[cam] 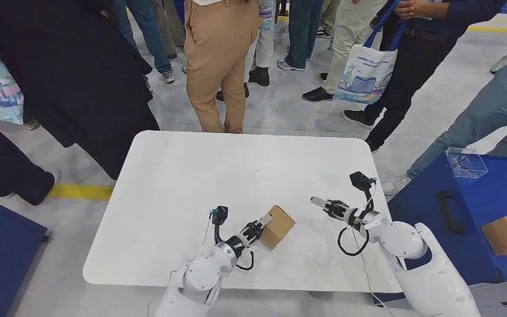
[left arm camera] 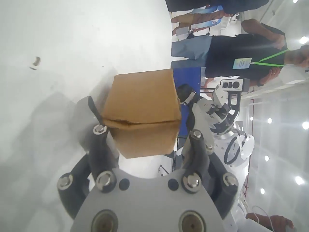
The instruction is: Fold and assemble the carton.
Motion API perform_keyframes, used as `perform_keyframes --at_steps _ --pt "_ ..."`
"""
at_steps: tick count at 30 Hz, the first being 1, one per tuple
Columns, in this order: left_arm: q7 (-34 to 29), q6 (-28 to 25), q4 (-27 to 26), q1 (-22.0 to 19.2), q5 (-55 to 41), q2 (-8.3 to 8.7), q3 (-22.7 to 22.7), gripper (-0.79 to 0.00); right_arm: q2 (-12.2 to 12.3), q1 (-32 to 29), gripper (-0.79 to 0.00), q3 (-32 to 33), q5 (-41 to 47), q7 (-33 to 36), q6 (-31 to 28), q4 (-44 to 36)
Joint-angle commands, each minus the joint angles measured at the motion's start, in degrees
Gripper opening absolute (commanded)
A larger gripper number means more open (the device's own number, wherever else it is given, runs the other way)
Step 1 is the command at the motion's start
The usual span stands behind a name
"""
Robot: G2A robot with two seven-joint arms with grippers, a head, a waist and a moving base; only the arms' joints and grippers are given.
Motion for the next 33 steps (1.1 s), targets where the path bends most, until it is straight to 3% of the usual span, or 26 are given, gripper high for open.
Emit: perform_keyframes --at_steps 1,5,9,10,11,14,18,20,27,33 --pt "1.03 -0.62 -2.3 1.63 -0.64 0.51 -2.29 0.0 0.0 -0.01 0.0 0.02 0.03 0.01 -0.02 0.01" --pt "4.81 -2.41 -12.01 7.48 3.4 1.62 -5.6 0.0 0.0 -0.01 0.0 0.02 0.03 0.01 -0.02 0.01" --pt "12.37 -1.61 -23.77 13.34 19.58 2.26 -2.98 -0.012 0.0 -0.01 0.0 0.02 0.03 0.01 -0.02 0.01" --pt "13.93 -0.8 -25.54 14.02 24.8 2.31 -1.14 -0.182 0.0 -0.01 0.0 0.02 0.03 0.01 -0.02 0.01" --pt "14.97 -0.15 -26.53 14.13 29.37 2.33 0.75 -0.483 0.0 -0.01 0.0 0.02 0.03 0.01 -0.02 0.01" --pt "17.57 2.9 -26.64 12.47 42.24 2.17 6.51 -0.785 0.0 -0.01 0.0 0.02 0.03 0.01 -0.02 0.01" --pt "19.69 8.61 -22.48 8.36 58.8 1.63 13.84 -0.785 0.0 -0.01 0.0 0.02 0.03 0.01 -0.02 0.01" --pt "16.91 10.66 -19.69 5.72 62.51 1.13 16.76 -0.785 0.0 -0.01 0.0 0.02 0.03 0.01 -0.02 0.01" --pt "5.76 16.18 -15.69 -0.1 62.4 -0.46 20.17 -0.785 0.0 -0.01 0.0 0.02 0.03 0.01 -0.02 0.01" --pt "2.14 15.53 -17.12 1.15 61.18 -0.38 19.8 -0.785 0.0 -0.01 0.0 0.02 0.03 0.01 -0.02 0.01"
